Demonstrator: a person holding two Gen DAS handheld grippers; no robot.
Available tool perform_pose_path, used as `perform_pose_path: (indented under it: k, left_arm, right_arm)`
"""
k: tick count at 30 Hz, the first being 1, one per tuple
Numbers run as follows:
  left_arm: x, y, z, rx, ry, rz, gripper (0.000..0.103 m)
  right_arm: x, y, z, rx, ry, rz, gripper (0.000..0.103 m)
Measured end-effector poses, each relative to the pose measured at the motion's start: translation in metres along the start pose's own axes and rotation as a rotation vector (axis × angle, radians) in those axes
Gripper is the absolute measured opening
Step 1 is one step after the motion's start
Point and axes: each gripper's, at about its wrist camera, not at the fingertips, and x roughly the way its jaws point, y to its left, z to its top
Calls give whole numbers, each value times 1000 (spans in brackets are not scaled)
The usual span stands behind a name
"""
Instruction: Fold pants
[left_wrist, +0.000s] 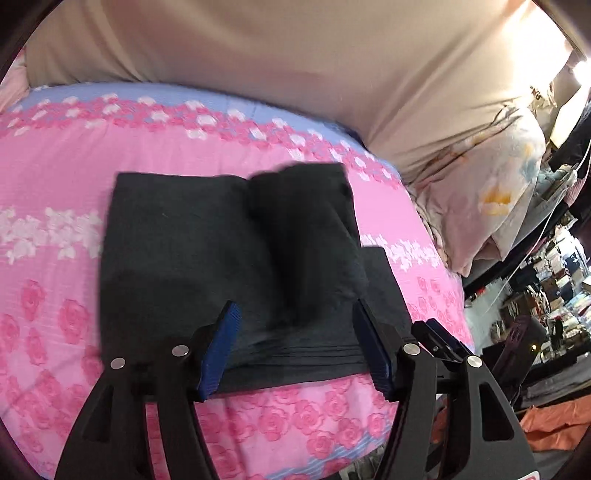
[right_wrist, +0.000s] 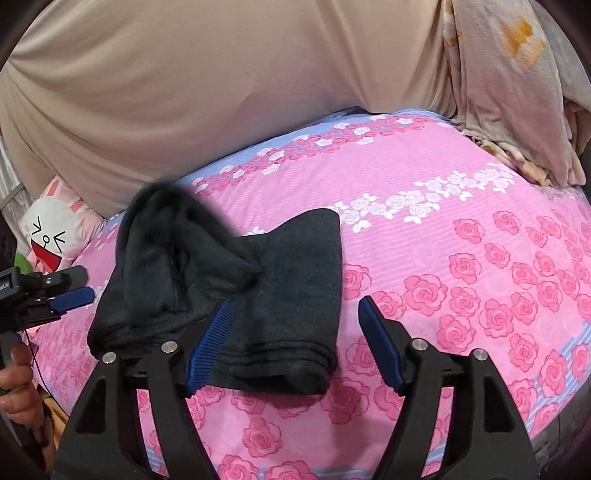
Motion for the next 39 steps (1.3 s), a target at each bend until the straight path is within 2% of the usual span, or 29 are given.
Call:
perform_pose_path:
  k: [2, 5, 7, 8, 13, 17, 20, 22, 24, 26, 30, 32, 33, 34, 35, 37, 39]
  left_arm:
    - [-16, 9, 3, -9, -55, 47, 72]
    - [-39, 24, 5, -12, -148, 174, 72]
    - [-46, 36, 5, -27, -178, 265, 72]
    - [-49, 42, 7, -34, -186, 286, 72]
    - [-56, 66, -3, -45, -190, 347, 72]
    - [-50, 74, -5, -43, -176, 363, 72]
    - [-47, 80, -7, -49, -168, 360, 72]
    - [-46, 84, -8, -53, -169, 372, 73]
    - [-44, 87, -10, -52, -165, 390, 73]
    - [-43, 90, -11, -47, -162, 409, 73]
    - [-40, 96, -12, -40, -152, 443, 73]
    - [-36, 100, -12, -45, -142, 453, 76]
    - [-35, 102, -12, -49, -137, 455, 76]
    - [-33, 104, -13, -52, -132, 455, 76]
    - [-32, 106, -13, -53, -127, 457, 76]
    - [-34, 112, -15, -58, -123, 469, 77]
    - [-40, 121, -16, -73, -131, 476, 77]
  right_arm:
    - [5, 7, 5, -3, 6, 49, 71]
    - [24, 27, 15, -9, 38, 149, 79]
    - [40, 41, 20, -23, 65, 176, 79]
    - [48, 44, 21, -22, 78, 183, 79]
    - [87, 32, 21, 127, 171, 177, 79]
    - [96, 33, 28, 182, 153, 207, 80]
    - [104, 39, 34, 187, 155, 197, 81]
    - [109, 44, 35, 181, 151, 195, 76]
    - [110, 45, 35, 174, 140, 206, 50]
    - [110, 47, 34, 177, 134, 227, 44]
    - [100, 63, 38, 122, 115, 230, 43]
    - [104, 65, 40, 125, 135, 227, 51]
    - [109, 63, 39, 133, 146, 208, 51]
    - [111, 61, 39, 137, 151, 198, 50]
    - [113, 60, 38, 140, 152, 197, 44]
    - [111, 63, 40, 147, 150, 221, 38]
    - [99, 86, 53, 132, 140, 316, 34]
